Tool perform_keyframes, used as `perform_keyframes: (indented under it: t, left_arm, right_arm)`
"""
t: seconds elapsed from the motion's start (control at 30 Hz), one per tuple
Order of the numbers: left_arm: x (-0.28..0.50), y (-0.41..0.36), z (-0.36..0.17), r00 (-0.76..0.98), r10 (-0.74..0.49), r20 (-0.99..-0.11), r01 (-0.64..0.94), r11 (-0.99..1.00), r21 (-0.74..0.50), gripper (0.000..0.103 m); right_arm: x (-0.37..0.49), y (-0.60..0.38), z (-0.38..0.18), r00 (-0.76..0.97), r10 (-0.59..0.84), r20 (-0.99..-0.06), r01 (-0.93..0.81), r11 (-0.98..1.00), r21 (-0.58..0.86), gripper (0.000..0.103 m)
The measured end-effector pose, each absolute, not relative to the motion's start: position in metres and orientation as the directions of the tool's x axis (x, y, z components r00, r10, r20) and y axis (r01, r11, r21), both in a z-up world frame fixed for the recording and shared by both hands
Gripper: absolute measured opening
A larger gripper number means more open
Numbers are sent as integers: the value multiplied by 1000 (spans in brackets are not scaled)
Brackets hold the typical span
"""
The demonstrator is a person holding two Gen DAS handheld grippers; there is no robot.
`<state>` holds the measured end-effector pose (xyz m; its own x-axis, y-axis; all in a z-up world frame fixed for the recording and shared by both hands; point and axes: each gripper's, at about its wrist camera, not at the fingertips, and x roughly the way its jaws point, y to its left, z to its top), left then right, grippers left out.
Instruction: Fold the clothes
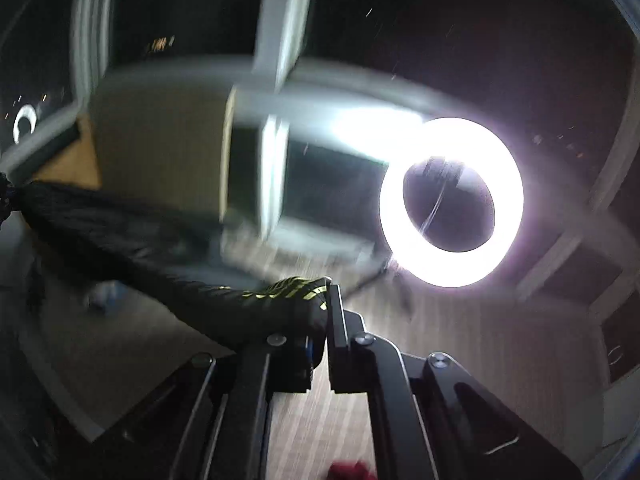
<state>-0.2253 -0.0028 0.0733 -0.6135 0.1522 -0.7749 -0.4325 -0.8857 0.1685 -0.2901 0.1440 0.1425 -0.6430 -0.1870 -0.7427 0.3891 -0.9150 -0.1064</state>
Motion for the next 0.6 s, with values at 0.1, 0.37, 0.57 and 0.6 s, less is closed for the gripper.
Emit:
perform_keyframes:
  t: [0.1,0.37,0.57,0.6]
  left_arm:
    - [-183,-3,-37,-452,167,-876,-454,-889,65,3]
    - [-115,-4,-200,-146,182,-972,-408,-907,-109,3]
    - [-105,-19,-180,-178,197,-964,-402,-909,-111,5]
    - [-100,-20,-181,-157,202,-967,-416,-901,-120,10]
  right_arm:
    - [-253,140,39,-493,-185,-850,416,-909,-43,5]
    - [-187,136,-145,-171,-136,-976,397,-916,58,5]
    - [-182,140,-141,-174,-128,-976,398,-916,49,5]
    - [-180,140,-144,-156,-123,-980,404,-913,50,5]
